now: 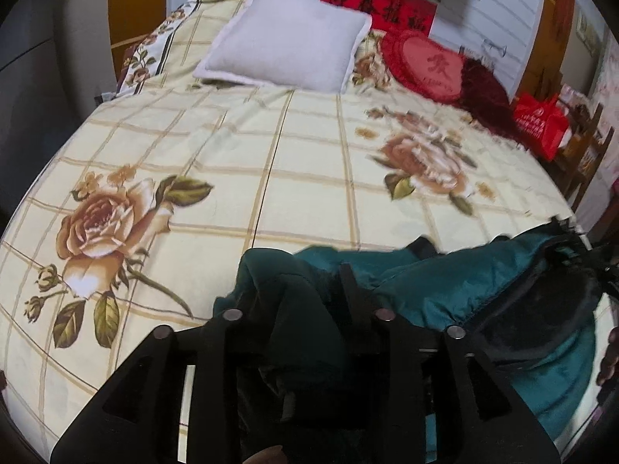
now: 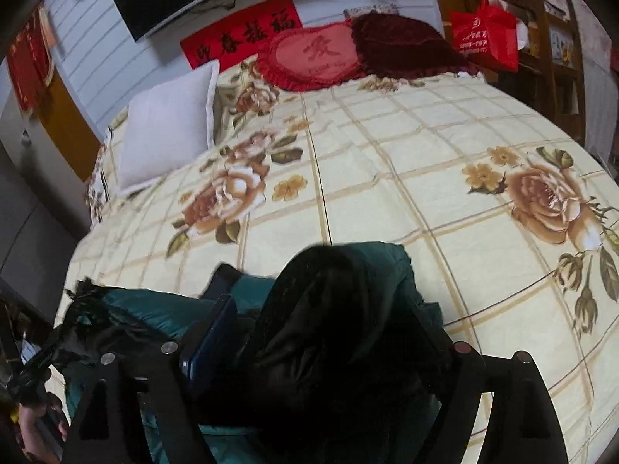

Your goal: Fold large clothes

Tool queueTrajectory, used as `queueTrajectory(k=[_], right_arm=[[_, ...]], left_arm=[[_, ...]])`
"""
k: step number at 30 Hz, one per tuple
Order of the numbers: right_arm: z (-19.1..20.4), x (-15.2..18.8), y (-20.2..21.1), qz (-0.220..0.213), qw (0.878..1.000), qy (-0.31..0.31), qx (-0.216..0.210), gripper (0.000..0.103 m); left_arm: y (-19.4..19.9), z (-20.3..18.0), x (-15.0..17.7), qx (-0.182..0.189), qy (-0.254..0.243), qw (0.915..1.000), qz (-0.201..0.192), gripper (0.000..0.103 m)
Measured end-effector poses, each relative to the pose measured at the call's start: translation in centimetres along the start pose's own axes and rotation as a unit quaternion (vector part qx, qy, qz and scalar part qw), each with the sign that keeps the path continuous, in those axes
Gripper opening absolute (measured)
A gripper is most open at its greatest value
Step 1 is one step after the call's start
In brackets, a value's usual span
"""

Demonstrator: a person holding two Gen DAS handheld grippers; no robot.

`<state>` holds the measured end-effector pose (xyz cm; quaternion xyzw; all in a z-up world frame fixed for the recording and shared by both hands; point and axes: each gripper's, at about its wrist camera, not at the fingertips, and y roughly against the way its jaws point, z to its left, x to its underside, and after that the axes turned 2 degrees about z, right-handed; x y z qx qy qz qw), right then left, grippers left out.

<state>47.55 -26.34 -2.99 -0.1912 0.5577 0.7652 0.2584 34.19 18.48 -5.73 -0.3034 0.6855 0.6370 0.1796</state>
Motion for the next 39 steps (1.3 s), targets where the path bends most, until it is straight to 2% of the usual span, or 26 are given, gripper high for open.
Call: queueTrajectory(k=[2, 4, 5, 7, 9, 13, 15, 17, 20, 22, 24, 27, 33, 39], right_arm=[[0.2, -0.3, 0.9, -0.012, 1.000, 0.000, -0.001, 0.081], [0.8, -0.4, 2.0, -0.024, 1.000, 0.012, -0.003, 0.081], [1.1, -0.5, 2.3, -0.028, 0.999, 0.019, -0.006, 0.081], [1.8, -0.6, 3.0, -0.036, 0.999, 0.038, -0.004, 0.081], [2.5, -0.5, 3.6, -0.041, 0.998, 0.053, -0.005, 0.081], [3.6, -0.2, 3.9, -0.047, 0.995, 0.089, 0.007, 0.081], [4.2, 0.0, 3.1, -0.035, 0.994, 0.104, 0.021, 0.081], [4.5, 0.2, 1.9, -0.024, 0.992, 0.116, 0.033, 0.081], [4.7, 0.7, -0.7, -0.002, 0.991, 0.124, 0.043, 0.081], [4.5, 1.1, -3.3, 0.025, 0.990, 0.127, 0.051, 0.081], [4.3, 1.4, -5.0, 0.034, 0.988, 0.135, 0.065, 0.083], [4.1, 1.0, -6.6, 0.044, 0.987, 0.138, 0.066, 0.090], [4.2, -0.4, -9.8, 0.062, 0.984, 0.155, 0.062, 0.095], [4.5, -1.0, -10.9, 0.067, 0.982, 0.168, 0.053, 0.098]], left_arm=[[1.1, -0.3, -0.5, 0.011, 0.000, 0.9999, -0.008, 0.048], [2.0, -0.8, -1.0, 0.022, -0.003, 0.9996, -0.016, 0.074], [2.4, -1.1, -1.2, 0.026, -0.006, 0.9994, -0.021, 0.081], [3.5, -1.5, -1.7, 0.019, -0.015, 0.9989, -0.040, 0.103], [4.5, -1.5, -2.1, 0.029, -0.014, 0.9979, -0.057, 0.103], [4.2, -2.6, -2.4, 0.007, -0.041, 0.9971, -0.064, 0.103], [2.7, -3.8, -2.4, -0.004, -0.065, 0.9967, -0.049, 0.103], [0.0, -5.3, -2.3, -0.008, -0.099, 0.9949, -0.019, 0.103], [-3.8, -6.1, -1.8, -0.044, -0.122, 0.9914, 0.017, 0.103], [-6.0, -5.7, -1.2, -0.057, -0.108, 0.9918, 0.037, 0.103], [-6.9, -5.3, -0.8, -0.058, -0.090, 0.9934, 0.041, 0.103], [-8.2, -4.6, -0.5, -0.083, -0.057, 0.9936, 0.051, 0.103], [-8.5, -4.7, 0.3, -0.130, -0.020, 0.9908, 0.031, 0.103], [-8.3, -4.5, 0.3, -0.129, -0.015, 0.9912, 0.025, 0.103]])
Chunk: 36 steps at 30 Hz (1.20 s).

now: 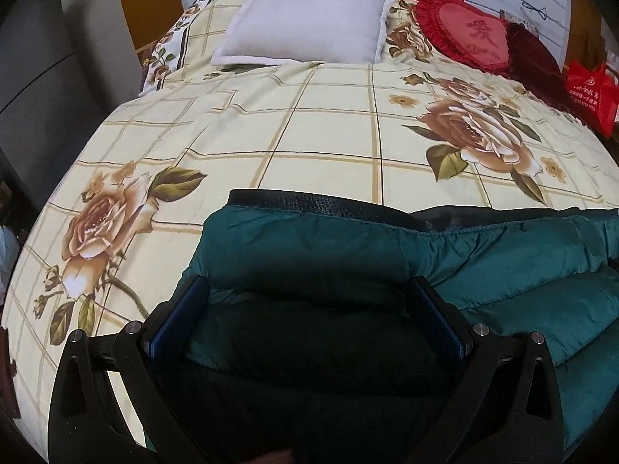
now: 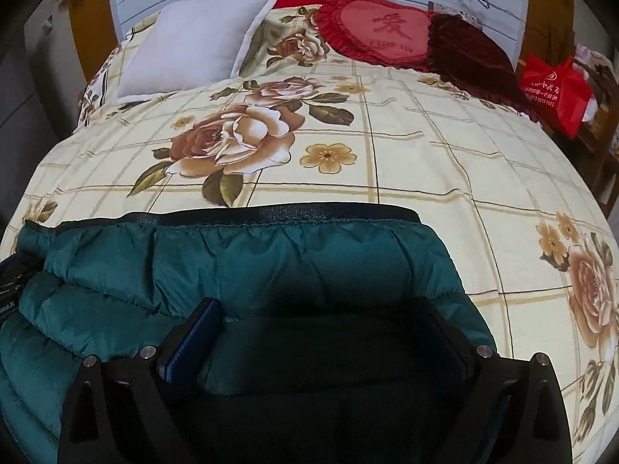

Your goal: Fold large clothes

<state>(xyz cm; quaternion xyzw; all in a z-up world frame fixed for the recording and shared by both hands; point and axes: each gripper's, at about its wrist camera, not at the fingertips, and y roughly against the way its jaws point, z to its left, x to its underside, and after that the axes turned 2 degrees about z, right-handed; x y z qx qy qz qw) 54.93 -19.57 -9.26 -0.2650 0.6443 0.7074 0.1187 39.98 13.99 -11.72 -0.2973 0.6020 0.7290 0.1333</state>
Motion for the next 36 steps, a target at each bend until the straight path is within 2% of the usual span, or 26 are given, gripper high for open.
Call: queueTrajectory(k=[3, 6, 8, 10, 11, 13, 15, 18, 20, 23, 25, 27, 28, 29, 31, 34, 36], right_arm=[[0.2, 0.1, 0.2, 0.003, 1.000, 0.004, 0.009, 0.098], [0.8, 0.1, 1.2, 0.038, 0.998, 0.030, 0.028, 0.098], [0.7, -0.1, 3.8, 0.020, 0.998, 0.044, 0.034, 0.098], [0.3, 0.0, 7.0, -0.008, 0.997, 0.062, 0.036, 0.098], [-0.5, 0.1, 9.1, -0.022, 0.997, 0.073, 0.029, 0.098], [-2.2, 0.7, 11.3, -0.026, 0.996, 0.079, 0.019, 0.098], [-4.9, 2.1, 12.6, -0.016, 0.998, 0.064, 0.010, 0.098], [-8.0, 4.0, 12.2, 0.008, 1.000, 0.016, 0.003, 0.098], [-9.9, 5.4, 11.3, 0.004, 0.999, -0.040, -0.018, 0.098], [-10.8, 6.6, 9.3, 0.004, 0.992, -0.096, -0.079, 0.098], [-10.1, 6.8, 7.9, 0.008, 0.992, -0.090, -0.086, 0.098], [-9.1, 6.8, 6.6, 0.017, 0.993, -0.068, -0.092, 0.098], [-8.8, 6.8, 6.2, 0.018, 0.993, -0.062, -0.097, 0.098], [-8.9, 6.8, 5.8, 0.018, 0.993, -0.061, -0.098, 0.103], [-9.5, 7.1, 4.8, 0.029, 0.991, -0.074, -0.104, 0.103], [-10.3, 7.7, 3.5, 0.043, 0.984, -0.105, -0.137, 0.103], [-9.9, 7.9, 3.4, 0.035, 0.986, -0.095, -0.131, 0.103]], left_arm=[[-0.2, -0.2, -0.4, 0.009, -0.012, 0.9997, 0.019, 0.103], [-0.7, 0.5, -1.2, 0.042, -0.026, 0.9942, 0.096, 0.103], [-0.1, 1.1, -1.4, 0.067, -0.037, 0.9885, 0.130, 0.103], [2.1, 2.6, -1.7, 0.084, -0.032, 0.9891, 0.117, 0.103], [4.2, 3.9, -1.8, 0.094, -0.021, 0.9917, 0.085, 0.103], [7.5, 6.6, -1.4, 0.106, -0.001, 0.9940, 0.028, 0.103], [9.0, 8.9, -0.3, 0.112, 0.011, 0.9936, 0.002, 0.102], [9.0, 12.4, 2.8, 0.106, 0.033, 0.9938, -0.001, 0.102], [8.4, 13.6, 4.1, 0.104, 0.042, 0.9937, -0.001, 0.102], [7.3, 14.4, 5.8, 0.143, 0.073, 0.9870, 0.003, 0.102], [7.4, 14.3, 6.3, 0.171, 0.081, 0.9819, -0.007, 0.102], [7.7, 13.8, 6.7, 0.183, 0.072, 0.9804, -0.017, 0.102], [7.7, 13.3, 6.9, 0.185, 0.058, 0.9809, -0.017, 0.102], [7.6, 13.0, 6.9, 0.183, 0.050, 0.9818, -0.016, 0.102], [6.9, 12.0, 6.9, 0.172, 0.027, 0.9846, -0.011, 0.102], [5.5, 11.5, 6.7, 0.168, 0.028, 0.9854, 0.003, 0.103], [4.5, 11.8, 6.4, 0.171, 0.037, 0.9846, 0.009, 0.103]])
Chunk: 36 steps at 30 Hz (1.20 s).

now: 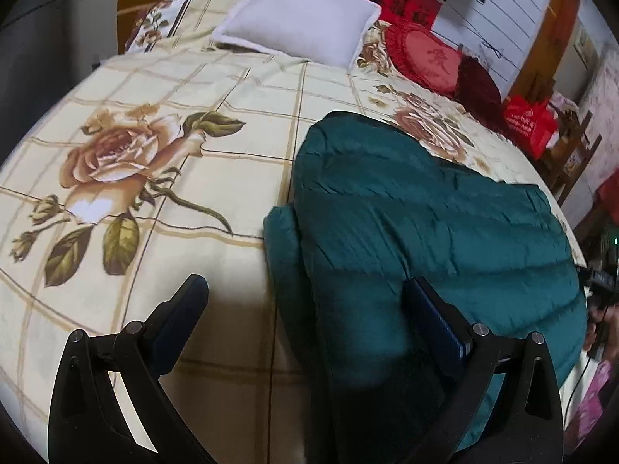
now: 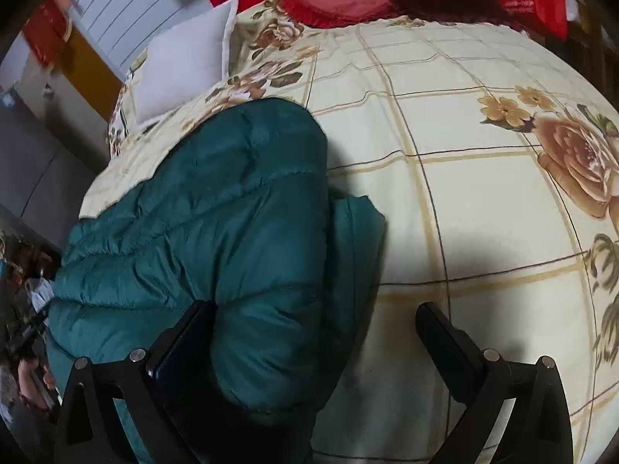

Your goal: Fold large clothes

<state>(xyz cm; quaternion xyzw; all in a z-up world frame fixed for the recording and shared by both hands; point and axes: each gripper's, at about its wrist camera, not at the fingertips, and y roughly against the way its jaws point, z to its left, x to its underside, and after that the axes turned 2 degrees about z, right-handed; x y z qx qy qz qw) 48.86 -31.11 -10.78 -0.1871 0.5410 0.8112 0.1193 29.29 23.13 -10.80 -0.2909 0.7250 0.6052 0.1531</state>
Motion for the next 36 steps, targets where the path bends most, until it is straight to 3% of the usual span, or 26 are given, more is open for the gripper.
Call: queueTrajectory(k=[1, 5, 12, 13, 14, 15, 18, 20, 23, 25, 27, 29, 30, 32, 33, 35, 36], right_arm=[[0.0, 0.1, -0.1, -0.001, 1.000, 0.001, 0.002, 0.103], [0.1, -0.4, -0.5, 0.011, 1.000, 0.007, -0.001, 0.103], [1.0, -2.2, -1.9, 0.022, 0.997, 0.066, -0.034, 0.103], [1.3, -2.3, -2.1, 0.019, 0.996, 0.076, -0.040, 0.102], [1.4, -2.3, -2.2, 0.015, 0.995, 0.084, -0.044, 0.095], [1.6, -2.2, -2.2, 0.011, 0.994, 0.091, -0.054, 0.091], [1.4, -1.6, -1.9, -0.008, 0.991, 0.105, -0.080, 0.077], [1.3, -1.1, -1.6, -0.023, 0.990, 0.112, -0.086, 0.071], [1.8, -0.8, -1.4, -0.036, 0.989, 0.124, -0.077, 0.070], [1.9, -0.7, -1.4, -0.039, 0.989, 0.128, -0.068, 0.076], [1.5, -0.7, -1.6, -0.035, 0.990, 0.115, -0.073, 0.080], [1.4, -0.8, -1.7, -0.032, 0.990, 0.114, -0.080, 0.082], [1.4, -0.9, -1.8, -0.031, 0.990, 0.116, -0.080, 0.081], [1.7, -1.0, -1.7, -0.032, 0.989, 0.121, -0.083, 0.071], [1.9, -1.0, -1.4, -0.036, 0.988, 0.123, -0.085, 0.062], [2.5, -0.7, -0.5, -0.053, 0.986, 0.131, -0.084, 0.042], [2.8, -0.7, 0.3, -0.062, 0.986, 0.133, -0.081, 0.040]], left_arm=[[-0.6, 0.3, -0.2, -0.003, 0.001, 1.0000, 0.007, 0.103], [-3.1, 2.4, -0.4, 0.055, 0.043, 0.9966, 0.043, 0.103], [-3.9, 1.0, -0.6, 0.041, 0.003, 0.9987, 0.029, 0.102], [-3.8, 0.8, -0.5, 0.046, -0.002, 0.9986, 0.027, 0.085], [-3.4, 0.5, -0.4, 0.097, -0.007, 0.9951, 0.020, 0.063], [-3.1, 0.2, -0.3, 0.103, -0.014, 0.9945, 0.010, 0.051], [-2.0, -1.8, 0.3, 0.056, -0.074, 0.9954, -0.025, 0.041], [-1.9, -2.2, 0.4, 0.044, -0.082, 0.9951, -0.032, 0.041], [-2.2, -1.7, 0.2, 0.048, -0.080, 0.9951, -0.032, 0.047], [-2.5, -1.3, 0.5, 0.046, -0.070, 0.9959, -0.033, 0.062], [-3.1, -0.4, 0.4, 0.057, -0.041, 0.9972, -0.026, 0.070], [-3.3, -0.2, 0.3, 0.074, -0.032, 0.9964, -0.025, 0.064], [-3.1, -0.5, 0.3, 0.078, -0.038, 0.9958, -0.029, 0.052], [-2.4, -1.3, 0.2, 0.068, -0.046, 0.9961, -0.035, 0.038], [-2.1, -1.6, 0.2, 0.065, -0.048, 0.9961, -0.037, 0.031], [-1.3, -1.9, -0.1, 0.060, -0.044, 0.9964, -0.042, 0.026], [-0.6, -1.9, -0.2, 0.060, -0.037, 0.9964, -0.047, 0.024]])
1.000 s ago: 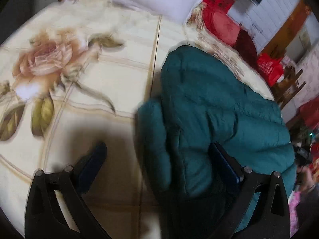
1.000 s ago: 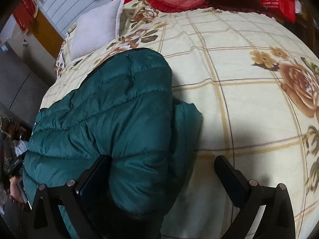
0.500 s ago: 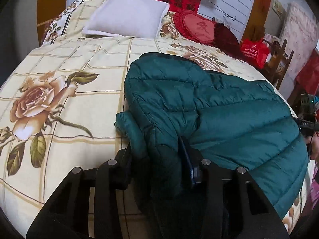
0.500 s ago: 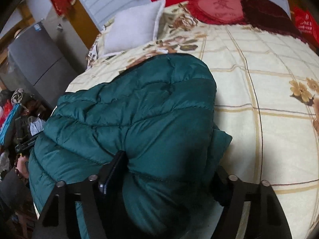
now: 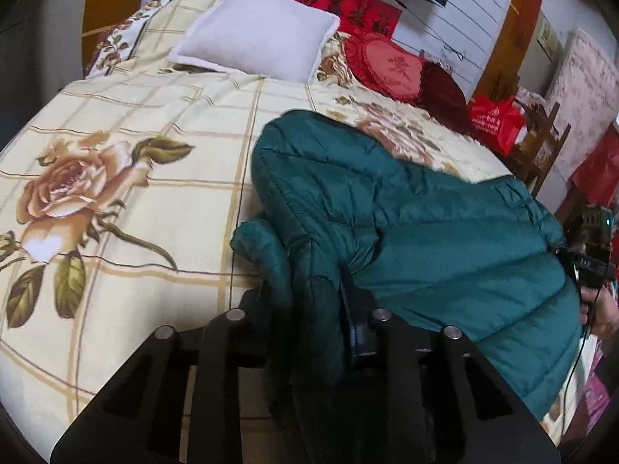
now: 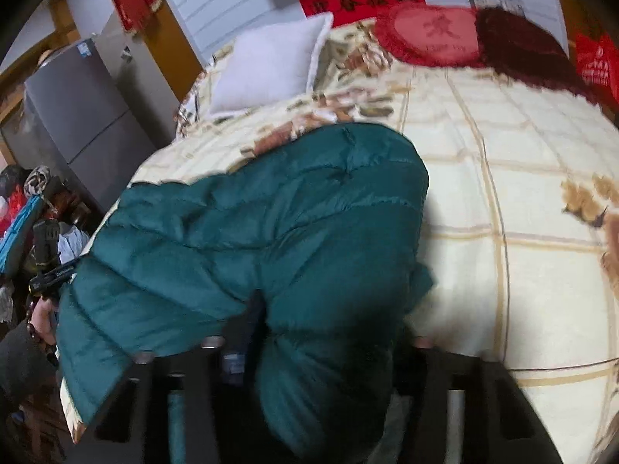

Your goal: Fold large clothes

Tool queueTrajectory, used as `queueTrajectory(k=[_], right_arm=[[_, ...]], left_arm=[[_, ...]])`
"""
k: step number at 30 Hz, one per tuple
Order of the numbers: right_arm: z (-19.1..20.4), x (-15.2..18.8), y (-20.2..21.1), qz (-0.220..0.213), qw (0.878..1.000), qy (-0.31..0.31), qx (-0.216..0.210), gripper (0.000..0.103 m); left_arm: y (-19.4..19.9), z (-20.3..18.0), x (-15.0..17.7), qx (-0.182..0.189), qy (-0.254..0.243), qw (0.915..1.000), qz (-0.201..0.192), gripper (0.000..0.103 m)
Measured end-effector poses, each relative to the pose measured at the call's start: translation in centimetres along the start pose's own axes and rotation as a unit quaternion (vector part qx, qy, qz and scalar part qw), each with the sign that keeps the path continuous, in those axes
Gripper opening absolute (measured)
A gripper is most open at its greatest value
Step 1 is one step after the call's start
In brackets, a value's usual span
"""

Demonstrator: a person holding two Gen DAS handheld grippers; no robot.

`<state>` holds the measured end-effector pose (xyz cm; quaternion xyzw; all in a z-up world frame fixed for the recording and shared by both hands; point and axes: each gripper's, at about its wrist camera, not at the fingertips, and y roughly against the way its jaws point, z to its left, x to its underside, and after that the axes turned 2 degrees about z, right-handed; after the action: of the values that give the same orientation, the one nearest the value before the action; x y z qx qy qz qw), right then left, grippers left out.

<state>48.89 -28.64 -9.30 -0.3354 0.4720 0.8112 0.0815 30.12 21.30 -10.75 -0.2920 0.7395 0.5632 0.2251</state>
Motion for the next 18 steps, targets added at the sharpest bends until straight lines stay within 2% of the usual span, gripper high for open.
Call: queueTrajectory(k=[5, 12, 18], right_arm=[[1.9, -1.3, 2.2, -0.015, 0.999, 0.006, 0.044, 0.031], [5.1, -3.2, 6.4, -0.033, 0.998, 0.023, 0.051, 0.029], [7.8, -4.2, 10.7, -0.050, 0.996, 0.029, 0.062, 0.028]], left_arm=[[2.5, -0.8, -1.2, 0.000, 0.018, 0.9997, -0.018, 0.023], [6.7, -2.1, -2.8, 0.004, 0.023, 0.9989, -0.040, 0.021], [11.7, -3.6, -4.3, 0.020, 0.023, 0.9975, -0.064, 0.021]])
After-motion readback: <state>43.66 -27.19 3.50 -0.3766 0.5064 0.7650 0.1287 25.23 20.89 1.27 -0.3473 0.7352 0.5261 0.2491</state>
